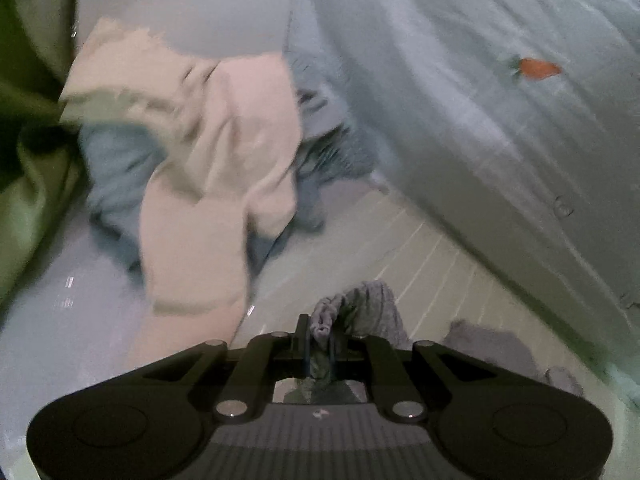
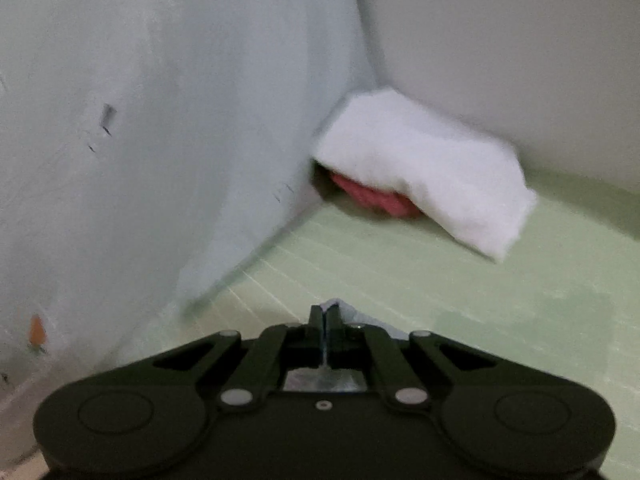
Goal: Fold clothes
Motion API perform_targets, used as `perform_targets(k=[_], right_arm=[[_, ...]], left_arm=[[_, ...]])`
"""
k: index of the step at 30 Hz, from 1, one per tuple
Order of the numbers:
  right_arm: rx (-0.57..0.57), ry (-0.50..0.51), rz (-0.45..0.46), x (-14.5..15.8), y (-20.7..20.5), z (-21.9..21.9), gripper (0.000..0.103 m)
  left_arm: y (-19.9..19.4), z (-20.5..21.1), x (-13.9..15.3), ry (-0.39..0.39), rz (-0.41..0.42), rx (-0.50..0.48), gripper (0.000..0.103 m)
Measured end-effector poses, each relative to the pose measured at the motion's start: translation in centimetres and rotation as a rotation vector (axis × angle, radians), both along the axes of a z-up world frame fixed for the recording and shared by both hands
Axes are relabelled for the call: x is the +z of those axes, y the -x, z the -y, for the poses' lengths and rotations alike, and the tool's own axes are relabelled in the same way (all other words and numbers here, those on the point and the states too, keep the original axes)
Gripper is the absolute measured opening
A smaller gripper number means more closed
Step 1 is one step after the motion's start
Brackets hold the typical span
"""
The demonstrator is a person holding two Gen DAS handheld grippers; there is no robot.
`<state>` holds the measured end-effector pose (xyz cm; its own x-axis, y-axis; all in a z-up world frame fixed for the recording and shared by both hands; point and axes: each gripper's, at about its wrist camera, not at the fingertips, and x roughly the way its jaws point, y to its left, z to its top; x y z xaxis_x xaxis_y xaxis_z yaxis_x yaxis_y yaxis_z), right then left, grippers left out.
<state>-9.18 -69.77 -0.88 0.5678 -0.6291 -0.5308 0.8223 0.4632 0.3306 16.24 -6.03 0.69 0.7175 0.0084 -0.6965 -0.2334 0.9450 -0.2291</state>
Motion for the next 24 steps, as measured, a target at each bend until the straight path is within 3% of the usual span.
perform_targets(k=[4,7,10,13,18,20,22,24], right_arm=[[-0.013,0.053,0.060,2.9,1.4,-0.9,0.001],[-0.039,0.042,0.044,2.8,4.5,-1.5,0.001],[-0.084,-0.034,-0.018,-0.2,9.0,-2.1,0.001],[-0.093,-0.115,-0.139,-4.0,12.4,-3.5,0.001],[-0.059,-0.213,-0.295,-9.0,15.0,-6.2,0.002],[-0.055,-0.256,-0.295,-9.7,15.4,-6.6,0.008],[-0.050,-0.261,-0.296,-9.4,15.4,-7.0,0.026],[-0.033,-0.232,-0.296,-8.7,15.4,-7.2,0.038]], left_arm=[[1.1,-0.7,1.8,-0.007,0.048,-0.014,0.009],[3.6,-2.4,1.5,-0.009,0.026,0.006,0.009],[6.7,-4.3,0.3,-0.013,-0.023,0.038,0.009],[9.8,-6.2,-1.3,-0.017,-0.084,0.071,0.009],[13.4,-8.9,-4.5,-0.009,-0.202,0.126,0.010],[14.0,-9.4,-4.9,-0.026,-0.223,0.135,0.016],[14.5,-9.6,-5.0,-0.047,-0.235,0.140,0.021],[14.8,-9.4,-4.9,-0.071,-0.232,0.137,0.033]])
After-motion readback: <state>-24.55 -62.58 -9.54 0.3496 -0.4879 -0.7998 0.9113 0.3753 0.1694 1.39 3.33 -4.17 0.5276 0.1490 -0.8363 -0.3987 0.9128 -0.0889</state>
